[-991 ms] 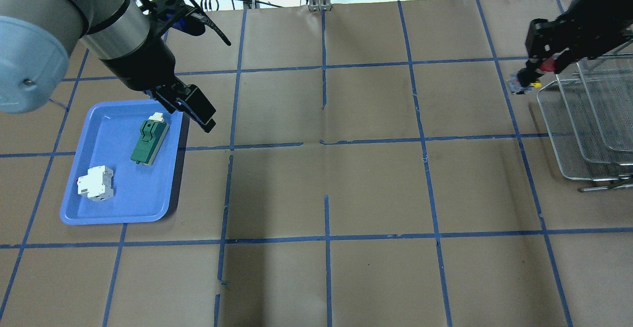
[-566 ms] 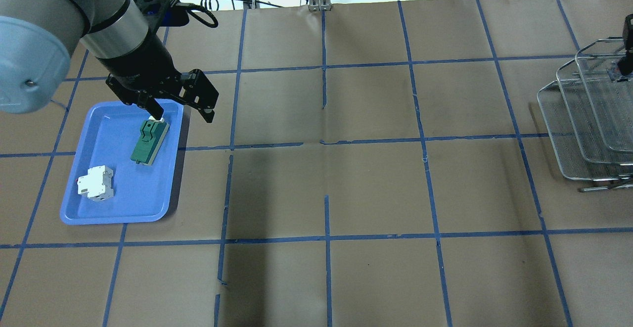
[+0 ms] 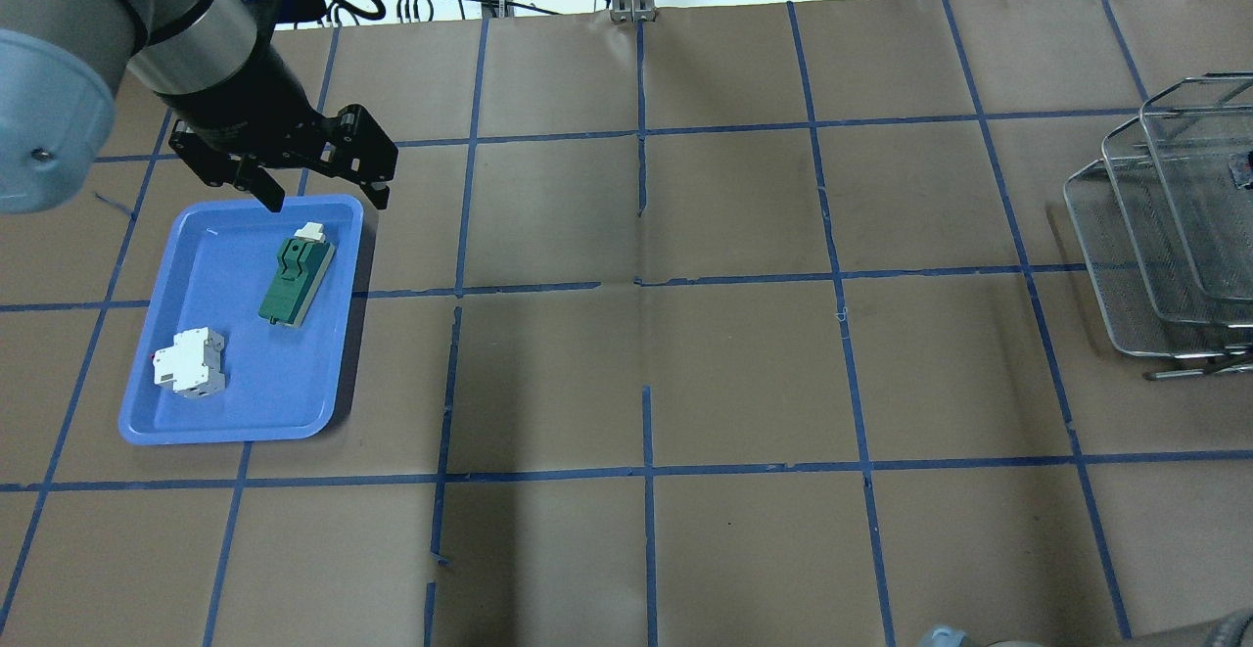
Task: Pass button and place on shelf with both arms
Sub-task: 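Lower the red push button into the mesh basket and open the right gripper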
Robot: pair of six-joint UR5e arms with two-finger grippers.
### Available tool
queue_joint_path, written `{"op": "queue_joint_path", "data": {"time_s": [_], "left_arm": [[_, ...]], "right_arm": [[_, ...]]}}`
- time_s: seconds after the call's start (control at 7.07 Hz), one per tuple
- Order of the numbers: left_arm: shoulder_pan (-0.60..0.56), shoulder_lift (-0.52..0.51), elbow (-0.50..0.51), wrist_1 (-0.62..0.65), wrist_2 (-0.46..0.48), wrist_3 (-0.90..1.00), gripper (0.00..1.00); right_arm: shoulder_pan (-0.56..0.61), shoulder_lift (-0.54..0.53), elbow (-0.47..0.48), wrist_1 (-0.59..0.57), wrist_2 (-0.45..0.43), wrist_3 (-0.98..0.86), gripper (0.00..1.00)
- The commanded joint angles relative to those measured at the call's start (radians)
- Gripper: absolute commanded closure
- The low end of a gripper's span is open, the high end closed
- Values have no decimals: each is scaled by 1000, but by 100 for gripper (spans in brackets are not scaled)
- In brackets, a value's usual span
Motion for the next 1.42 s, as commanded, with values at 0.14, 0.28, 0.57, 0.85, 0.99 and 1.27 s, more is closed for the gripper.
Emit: {"op": "queue_joint_path", "data": {"time_s": [0.14,0.28,0.57,0.85,0.99,1.27], "left_arm": [[8,3,-1,5,21,5,0],[6,3,1,3,22,3,0],[11,5,9,3,28,5,0],[2,6,12,3,22,-15,0],[12,8,6,3,28,1,0],[9,8,18,3,15,-18,0]], "right_arm": [[-14,5,-1,4,20,6,0],[-6,-7,-8,7,20,9,0],[61,-94,-23,39,24,10,0],[222,-225,-21,205,136,89,0],[306,-259,-21,279,198,117,0],[513,-259,-23,289,206,142,0]]}}
